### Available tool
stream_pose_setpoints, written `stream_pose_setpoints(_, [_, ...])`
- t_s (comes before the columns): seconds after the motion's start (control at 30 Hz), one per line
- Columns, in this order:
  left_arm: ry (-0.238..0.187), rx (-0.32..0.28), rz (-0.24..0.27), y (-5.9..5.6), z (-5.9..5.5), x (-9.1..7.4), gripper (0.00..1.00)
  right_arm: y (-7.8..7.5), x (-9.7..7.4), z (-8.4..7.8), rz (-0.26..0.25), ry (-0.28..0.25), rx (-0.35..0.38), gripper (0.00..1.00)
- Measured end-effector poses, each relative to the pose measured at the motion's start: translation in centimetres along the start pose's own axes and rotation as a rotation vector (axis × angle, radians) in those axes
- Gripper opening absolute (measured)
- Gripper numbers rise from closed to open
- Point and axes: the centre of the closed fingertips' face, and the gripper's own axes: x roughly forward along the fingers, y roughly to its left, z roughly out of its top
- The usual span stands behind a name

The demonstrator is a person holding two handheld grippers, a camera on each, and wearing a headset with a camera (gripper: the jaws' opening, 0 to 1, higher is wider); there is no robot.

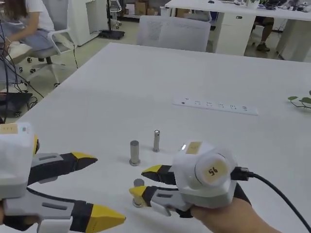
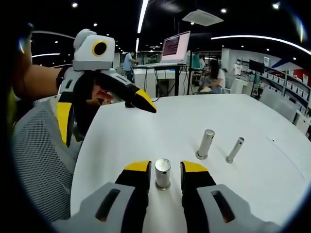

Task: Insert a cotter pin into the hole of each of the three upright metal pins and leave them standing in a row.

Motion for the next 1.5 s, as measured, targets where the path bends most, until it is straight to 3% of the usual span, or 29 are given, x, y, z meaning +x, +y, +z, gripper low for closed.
stream_pose_setpoints(0.27, [-0.008,0.001,0.000,0.0,0.2,0.1,0.87,-0.5,-2.9,-0.4,-0.030,-0.007,0.007,0.24])
stream_pose_setpoints(0.7, [-0.015,0.005,-0.006,-0.1,0.3,0.2,0.87,-3.5,-6.5,-1.9,-0.112,0.016,0.019,0.23])
stream_pose_setpoints(1.17, [-0.025,0.003,-0.005,-0.2,0.4,0.4,0.87,-9.5,-11.8,-5.4,-0.227,0.115,0.003,0.22])
stream_pose_setpoints(1.5, [-0.021,0.004,-0.003,-0.3,0.5,0.4,0.86,-13.2,-13.5,-7.5,-0.276,0.175,0.013,0.20])
